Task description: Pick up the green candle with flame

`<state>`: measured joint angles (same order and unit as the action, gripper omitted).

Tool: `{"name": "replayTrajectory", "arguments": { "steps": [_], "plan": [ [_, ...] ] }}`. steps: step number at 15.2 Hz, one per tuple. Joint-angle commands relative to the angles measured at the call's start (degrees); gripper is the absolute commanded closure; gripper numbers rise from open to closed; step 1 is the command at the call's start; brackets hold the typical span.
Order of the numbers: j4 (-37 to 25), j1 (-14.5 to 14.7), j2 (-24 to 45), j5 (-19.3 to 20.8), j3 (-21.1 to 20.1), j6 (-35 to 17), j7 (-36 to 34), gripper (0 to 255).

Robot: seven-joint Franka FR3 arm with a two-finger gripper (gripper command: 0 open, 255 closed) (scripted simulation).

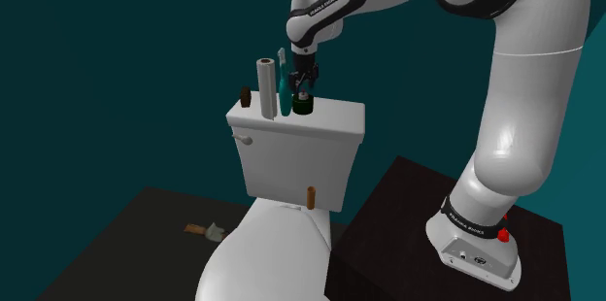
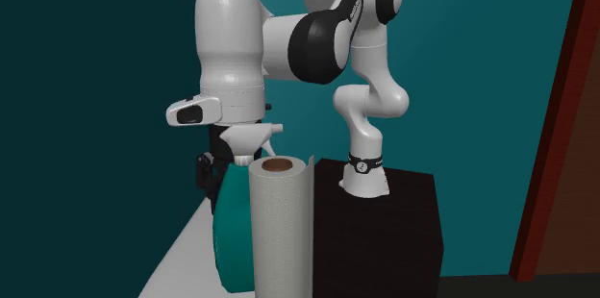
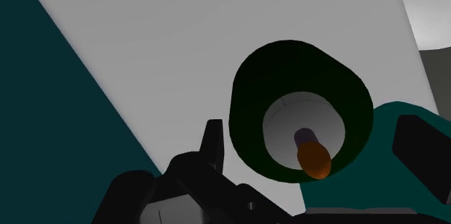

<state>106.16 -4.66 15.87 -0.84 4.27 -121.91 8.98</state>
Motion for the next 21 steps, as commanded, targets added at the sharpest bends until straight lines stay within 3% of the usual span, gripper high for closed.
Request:
{"name": "replayTrajectory", "arguments": {
  "steps": [1, 10, 21],
  "plan": [
    [0.1, 0.0, 0.1, 0.0, 0.0, -0.2, 0.0, 255],
    [0.1, 0.0, 0.1, 0.0, 0.0, -0.2, 0.0, 255],
    [-4.6, 0.1, -2.8, 0.3, 0.1, 7.4, -0.1, 255]
  ]
}}
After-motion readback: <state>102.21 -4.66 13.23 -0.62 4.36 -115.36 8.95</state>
